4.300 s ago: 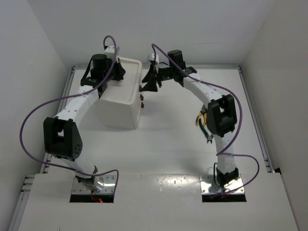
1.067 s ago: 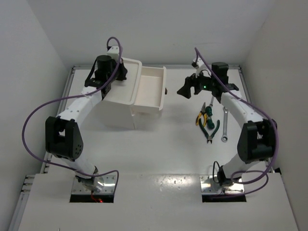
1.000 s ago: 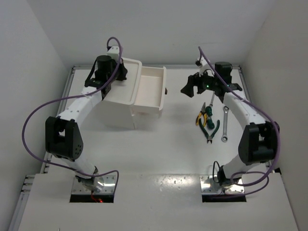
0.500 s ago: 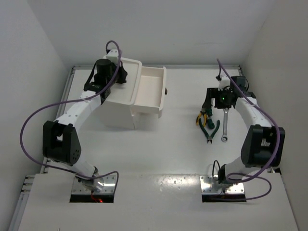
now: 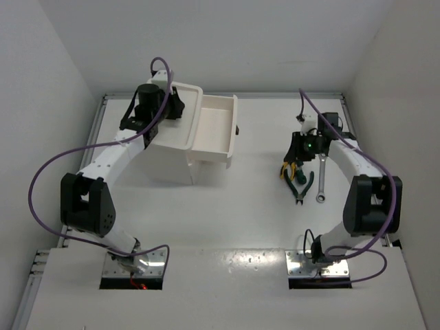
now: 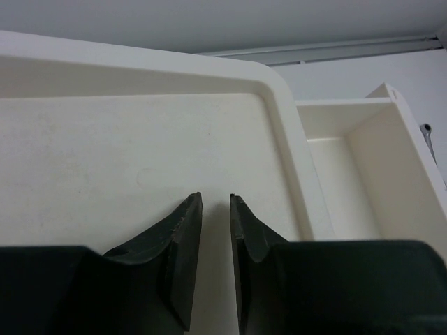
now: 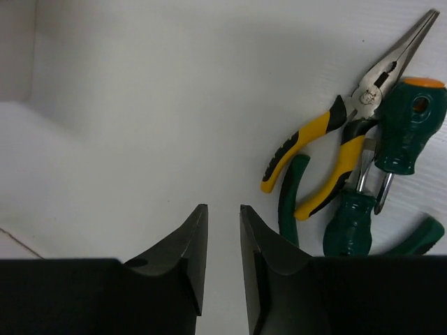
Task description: Sort the tools into containers
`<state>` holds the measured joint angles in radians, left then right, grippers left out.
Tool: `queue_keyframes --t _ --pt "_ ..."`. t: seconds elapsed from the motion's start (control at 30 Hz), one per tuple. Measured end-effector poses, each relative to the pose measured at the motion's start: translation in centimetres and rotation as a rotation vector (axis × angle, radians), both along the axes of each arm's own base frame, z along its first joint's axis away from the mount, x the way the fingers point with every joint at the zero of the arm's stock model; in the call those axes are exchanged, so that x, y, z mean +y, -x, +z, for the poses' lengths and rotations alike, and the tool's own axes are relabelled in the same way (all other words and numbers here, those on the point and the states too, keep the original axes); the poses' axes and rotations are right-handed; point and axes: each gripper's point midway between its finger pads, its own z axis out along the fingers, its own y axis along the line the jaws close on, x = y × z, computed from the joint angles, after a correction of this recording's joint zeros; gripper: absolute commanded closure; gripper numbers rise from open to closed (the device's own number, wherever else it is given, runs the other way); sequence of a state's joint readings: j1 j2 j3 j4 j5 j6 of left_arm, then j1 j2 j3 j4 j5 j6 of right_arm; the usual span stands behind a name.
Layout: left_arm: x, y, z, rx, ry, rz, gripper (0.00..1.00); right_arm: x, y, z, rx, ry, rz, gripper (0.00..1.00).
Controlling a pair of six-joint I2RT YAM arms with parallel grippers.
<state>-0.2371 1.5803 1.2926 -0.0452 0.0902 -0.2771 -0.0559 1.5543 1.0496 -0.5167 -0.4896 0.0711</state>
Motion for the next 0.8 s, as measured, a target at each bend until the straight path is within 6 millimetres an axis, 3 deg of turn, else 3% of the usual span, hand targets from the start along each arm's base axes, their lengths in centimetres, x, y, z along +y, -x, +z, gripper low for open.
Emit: queue_keyframes --t 0.17,0.4,0.6,0.8 --pt "-0.2 0.0 0.2 -0.001 0.003 0.003 0.61 0.4 0.2 -2.6 0.118 0.011 -0.074 0.67" --pt "-0.2 -0.1 0.2 -0.002 0.003 0.005 0.61 0.7 -0.5 -4.7 0.206 0.101 -0.167 0.56" --pt "-0.1 -0.3 0.1 -0.002 -0.001 0.013 0.61 0.4 -1.8 -5.6 0.221 0.176 -0.250 0.58" --pt "0.0 -0.9 0.2 0.001 -0.006 0.026 0.61 -0.6 -1.4 -7.3 0.287 0.224 -0.325 0.61"
